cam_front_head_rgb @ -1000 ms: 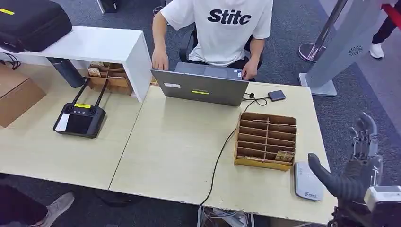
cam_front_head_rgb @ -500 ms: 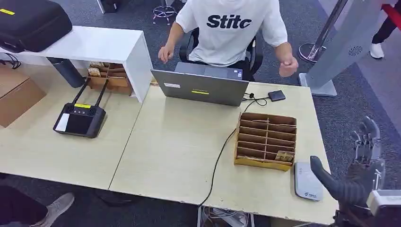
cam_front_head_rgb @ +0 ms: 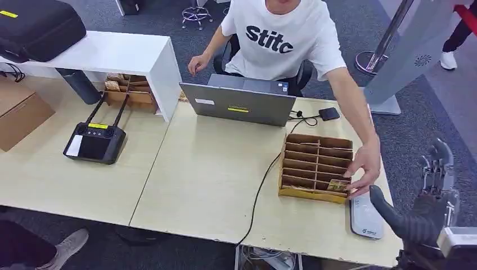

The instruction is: Pass the card to the sensor for recognition and then transmit it.

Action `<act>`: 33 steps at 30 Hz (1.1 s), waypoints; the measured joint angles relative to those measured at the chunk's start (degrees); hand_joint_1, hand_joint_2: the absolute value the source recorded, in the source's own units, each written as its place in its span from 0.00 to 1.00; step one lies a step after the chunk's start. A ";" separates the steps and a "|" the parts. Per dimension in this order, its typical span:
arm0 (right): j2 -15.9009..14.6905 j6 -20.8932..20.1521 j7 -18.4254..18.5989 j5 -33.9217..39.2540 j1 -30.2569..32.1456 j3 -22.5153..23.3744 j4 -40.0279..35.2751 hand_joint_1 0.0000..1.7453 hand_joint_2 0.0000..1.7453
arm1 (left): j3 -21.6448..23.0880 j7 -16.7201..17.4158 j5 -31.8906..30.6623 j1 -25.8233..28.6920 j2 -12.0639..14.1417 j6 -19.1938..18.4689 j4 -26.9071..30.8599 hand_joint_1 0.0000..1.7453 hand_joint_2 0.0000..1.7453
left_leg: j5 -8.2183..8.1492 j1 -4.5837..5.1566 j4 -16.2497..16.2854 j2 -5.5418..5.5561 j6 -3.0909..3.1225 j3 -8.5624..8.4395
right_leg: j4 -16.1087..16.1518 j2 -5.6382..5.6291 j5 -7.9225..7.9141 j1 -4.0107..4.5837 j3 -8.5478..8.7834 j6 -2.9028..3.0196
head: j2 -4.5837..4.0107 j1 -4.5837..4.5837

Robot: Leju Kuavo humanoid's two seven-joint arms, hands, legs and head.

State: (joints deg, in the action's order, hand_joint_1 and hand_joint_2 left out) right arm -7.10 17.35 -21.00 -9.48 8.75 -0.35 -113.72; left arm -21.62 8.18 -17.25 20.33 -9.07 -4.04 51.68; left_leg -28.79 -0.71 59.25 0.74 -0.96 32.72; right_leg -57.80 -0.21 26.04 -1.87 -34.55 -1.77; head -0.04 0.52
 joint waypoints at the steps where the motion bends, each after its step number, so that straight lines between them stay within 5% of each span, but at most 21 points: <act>1: 0.00 0.00 0.00 -0.13 -0.02 0.00 0.00 0.00 1.00 | -1.60 -0.29 -0.93 -0.55 -0.32 -0.27 -0.67 0.00 1.00 | 0.00 0.00 0.00 0.00 0.00 0.00 | 0.00 0.00 0.00 0.00 0.01 0.00 | 0.00 0.00; 14: 0.00 0.04 0.31 -0.64 -0.02 -0.02 0.00 0.00 1.00 | -10.14 -1.53 -6.59 -3.16 -2.71 -2.48 -4.25 0.00 1.00 | 0.00 0.00 0.00 -0.01 0.00 -0.01 | 0.00 -0.01 0.00 0.00 0.00 0.00 | 0.00 -0.02; 27: 0.00 0.04 0.44 -0.83 -0.02 -0.02 0.02 0.00 1.00 | -12.64 -1.82 -8.41 -3.74 -3.69 -3.35 -4.84 0.00 1.00 | 0.00 0.00 0.00 -0.01 0.00 -0.01 | 0.00 -0.01 0.00 0.00 0.00 0.00 | 0.00 0.00; 33: -0.72 1.20 4.69 -12.40 -0.14 -0.37 0.46 0.00 1.00 | -17.02 -0.79 -14.96 -3.83 -5.96 -8.05 -3.60 0.00 1.00 | 0.00 0.01 0.00 -0.01 0.00 -0.01 | 0.00 -0.01 0.00 -0.01 0.01 0.00 | 0.00 0.00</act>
State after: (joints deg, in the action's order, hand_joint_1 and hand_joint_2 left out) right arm -7.82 18.56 -16.31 -21.89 8.61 -0.72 -113.26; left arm -38.64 7.39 -32.21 16.50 -15.03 -12.08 48.08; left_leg -28.79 -0.70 59.25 0.73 -0.96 32.71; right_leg -57.80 -0.23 26.03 -1.88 -34.54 -1.77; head -0.04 0.52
